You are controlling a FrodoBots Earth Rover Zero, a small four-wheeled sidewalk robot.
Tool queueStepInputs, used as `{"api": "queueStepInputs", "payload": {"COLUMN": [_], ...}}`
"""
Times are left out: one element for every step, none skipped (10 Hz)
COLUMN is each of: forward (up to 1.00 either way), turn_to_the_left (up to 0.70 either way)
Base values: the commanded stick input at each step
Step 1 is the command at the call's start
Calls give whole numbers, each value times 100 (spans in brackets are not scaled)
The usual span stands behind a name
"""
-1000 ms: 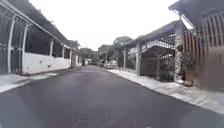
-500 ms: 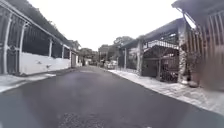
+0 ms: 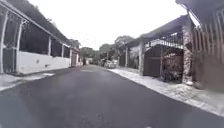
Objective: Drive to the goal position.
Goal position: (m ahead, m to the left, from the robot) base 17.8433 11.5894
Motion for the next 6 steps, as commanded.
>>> {"api": "queueStepInputs", "payload": {"forward": [50,50,50,50,50,50], "turn_to_the_left": [0,0,0,0,0,9]}}
